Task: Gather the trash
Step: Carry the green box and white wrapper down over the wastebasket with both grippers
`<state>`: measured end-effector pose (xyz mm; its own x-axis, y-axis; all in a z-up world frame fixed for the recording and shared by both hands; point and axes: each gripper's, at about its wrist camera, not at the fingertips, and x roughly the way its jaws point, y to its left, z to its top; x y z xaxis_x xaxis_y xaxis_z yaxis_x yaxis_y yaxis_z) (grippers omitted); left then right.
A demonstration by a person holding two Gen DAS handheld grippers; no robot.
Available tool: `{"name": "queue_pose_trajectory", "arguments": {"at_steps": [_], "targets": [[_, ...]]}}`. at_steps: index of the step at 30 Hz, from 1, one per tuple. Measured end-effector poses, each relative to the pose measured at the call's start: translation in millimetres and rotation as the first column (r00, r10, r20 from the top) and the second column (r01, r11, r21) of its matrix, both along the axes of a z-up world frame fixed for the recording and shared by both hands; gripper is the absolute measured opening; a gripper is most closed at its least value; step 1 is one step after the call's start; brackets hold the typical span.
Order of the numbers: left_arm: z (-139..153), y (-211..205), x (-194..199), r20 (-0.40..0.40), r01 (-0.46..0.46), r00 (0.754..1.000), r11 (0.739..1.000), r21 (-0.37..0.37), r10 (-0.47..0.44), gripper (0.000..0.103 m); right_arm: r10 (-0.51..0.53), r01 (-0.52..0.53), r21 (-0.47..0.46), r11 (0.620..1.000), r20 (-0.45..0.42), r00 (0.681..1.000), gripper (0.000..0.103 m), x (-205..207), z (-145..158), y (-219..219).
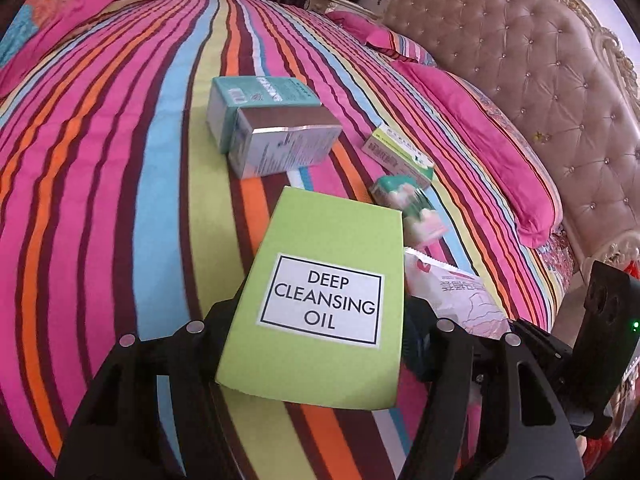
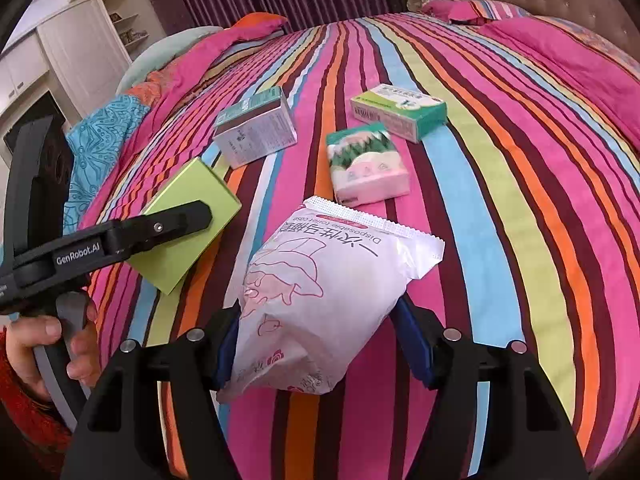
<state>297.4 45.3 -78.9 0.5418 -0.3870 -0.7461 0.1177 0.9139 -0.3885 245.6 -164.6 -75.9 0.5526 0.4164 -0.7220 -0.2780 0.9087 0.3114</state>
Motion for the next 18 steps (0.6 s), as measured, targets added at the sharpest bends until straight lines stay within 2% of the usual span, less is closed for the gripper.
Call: {"name": "queue_pose_trajectory", "arguments": {"at_steps": [8,13,18], "targets": [[-1.2,3.6,-47.6,-0.008,-0.016,1.000,1.000,0.000,0.016,0.062,-0.014,0.016,0.065,0.998,-0.020,1.000,0.063,-29.4,6.7,-13.0],[2.4,2.9,-76.1,0.001,-0.017,1.000,1.000,0.005,0.017,0.062,-0.034,0.033,0.113,0.993,0.000,0.999,0.063,-45.4,20.8,-19.7],[3.5,3.9,-99.4,0.000,-0.025,1.000,1.000,-0.005,0.025,0.062,-0.035,0.031,0.117,0.993,0.027,0.999,0.063,-57.9,31.4,-19.3]]}}
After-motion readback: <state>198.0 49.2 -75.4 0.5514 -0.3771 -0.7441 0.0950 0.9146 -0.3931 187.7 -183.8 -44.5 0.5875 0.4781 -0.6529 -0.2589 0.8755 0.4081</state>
